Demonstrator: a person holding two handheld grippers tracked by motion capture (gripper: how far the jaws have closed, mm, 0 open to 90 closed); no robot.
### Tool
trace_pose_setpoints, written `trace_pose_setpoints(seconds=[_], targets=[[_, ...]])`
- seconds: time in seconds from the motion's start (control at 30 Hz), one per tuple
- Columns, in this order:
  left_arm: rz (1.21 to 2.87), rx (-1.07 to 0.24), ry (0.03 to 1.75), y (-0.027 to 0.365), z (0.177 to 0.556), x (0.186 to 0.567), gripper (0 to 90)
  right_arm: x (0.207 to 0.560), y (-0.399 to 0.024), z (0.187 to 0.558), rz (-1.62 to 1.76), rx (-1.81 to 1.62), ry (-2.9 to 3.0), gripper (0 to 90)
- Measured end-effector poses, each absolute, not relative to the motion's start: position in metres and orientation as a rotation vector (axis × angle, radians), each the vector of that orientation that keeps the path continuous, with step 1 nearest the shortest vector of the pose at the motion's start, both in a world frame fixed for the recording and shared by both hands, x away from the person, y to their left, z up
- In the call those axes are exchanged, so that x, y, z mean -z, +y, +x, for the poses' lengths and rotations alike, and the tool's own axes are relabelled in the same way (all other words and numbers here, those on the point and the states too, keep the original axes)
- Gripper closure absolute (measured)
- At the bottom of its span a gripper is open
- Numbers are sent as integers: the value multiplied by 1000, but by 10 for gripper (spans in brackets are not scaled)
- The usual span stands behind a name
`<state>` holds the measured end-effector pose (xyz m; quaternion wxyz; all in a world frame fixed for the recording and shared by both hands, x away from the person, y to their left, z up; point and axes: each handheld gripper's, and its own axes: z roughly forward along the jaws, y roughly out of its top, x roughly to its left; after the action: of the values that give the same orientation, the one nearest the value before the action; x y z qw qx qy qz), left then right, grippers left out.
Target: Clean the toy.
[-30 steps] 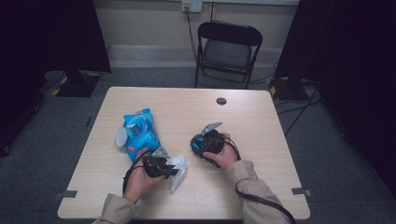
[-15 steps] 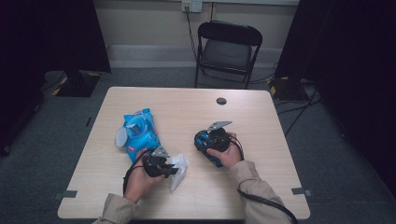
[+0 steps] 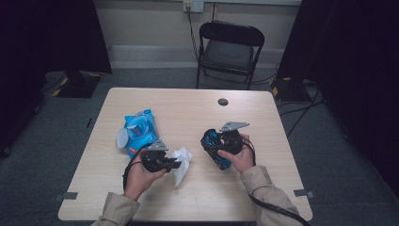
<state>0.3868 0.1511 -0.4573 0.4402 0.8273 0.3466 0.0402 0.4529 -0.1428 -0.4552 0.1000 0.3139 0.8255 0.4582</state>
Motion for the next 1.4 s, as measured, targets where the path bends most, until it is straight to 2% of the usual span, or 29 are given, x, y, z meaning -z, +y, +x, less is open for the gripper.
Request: trace_pose_setpoints(seconds=[0.2, 0.4, 0.57, 0.8, 1.17, 1.4], targets=[[1979, -165, 900, 151, 404, 426, 794, 443, -149, 439, 888, -1428, 2416, 256], [1965, -213, 936, 133, 431, 404, 796, 436, -146, 419, 814, -1496, 2408, 256], [1930, -146, 922, 110, 443, 399, 797, 435, -137, 407, 742, -1504, 2434, 256], [1909, -39, 888, 94, 441, 402, 806, 444, -133, 404, 750, -1532, 2433, 256], [1864, 83, 894, 104, 433, 408, 821, 448, -132, 403, 765, -1526, 2421, 256], [1861, 109, 887, 106, 432, 413, 824, 449, -137, 406, 788, -1524, 2409, 256]])
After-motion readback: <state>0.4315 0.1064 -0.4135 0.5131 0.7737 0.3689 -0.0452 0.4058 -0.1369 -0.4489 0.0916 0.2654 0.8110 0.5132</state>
